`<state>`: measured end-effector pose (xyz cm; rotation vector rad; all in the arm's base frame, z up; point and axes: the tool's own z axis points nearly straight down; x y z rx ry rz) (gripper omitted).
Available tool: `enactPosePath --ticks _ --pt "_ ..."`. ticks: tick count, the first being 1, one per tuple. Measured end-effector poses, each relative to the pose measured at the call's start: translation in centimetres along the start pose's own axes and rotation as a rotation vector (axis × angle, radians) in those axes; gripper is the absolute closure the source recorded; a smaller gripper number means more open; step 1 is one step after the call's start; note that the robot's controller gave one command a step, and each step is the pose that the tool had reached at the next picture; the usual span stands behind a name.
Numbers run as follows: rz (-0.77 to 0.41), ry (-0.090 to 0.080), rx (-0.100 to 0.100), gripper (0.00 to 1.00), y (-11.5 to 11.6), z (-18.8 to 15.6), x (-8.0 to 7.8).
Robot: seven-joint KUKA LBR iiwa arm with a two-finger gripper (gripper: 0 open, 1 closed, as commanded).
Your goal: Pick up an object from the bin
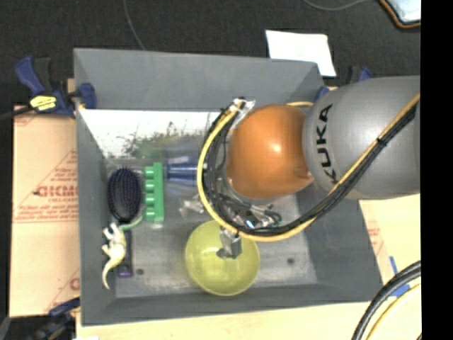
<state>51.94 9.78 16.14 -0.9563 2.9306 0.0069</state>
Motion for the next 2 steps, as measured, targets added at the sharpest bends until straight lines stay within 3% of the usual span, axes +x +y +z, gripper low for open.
enactPosePath --ticks 1,2 --pt "-0.092 0.008 0.001 0.00 -5.7 7.4 4.3" --pt "-0.040 -0.002 0.001 0.00 -0.5 -3.0 -0.7"
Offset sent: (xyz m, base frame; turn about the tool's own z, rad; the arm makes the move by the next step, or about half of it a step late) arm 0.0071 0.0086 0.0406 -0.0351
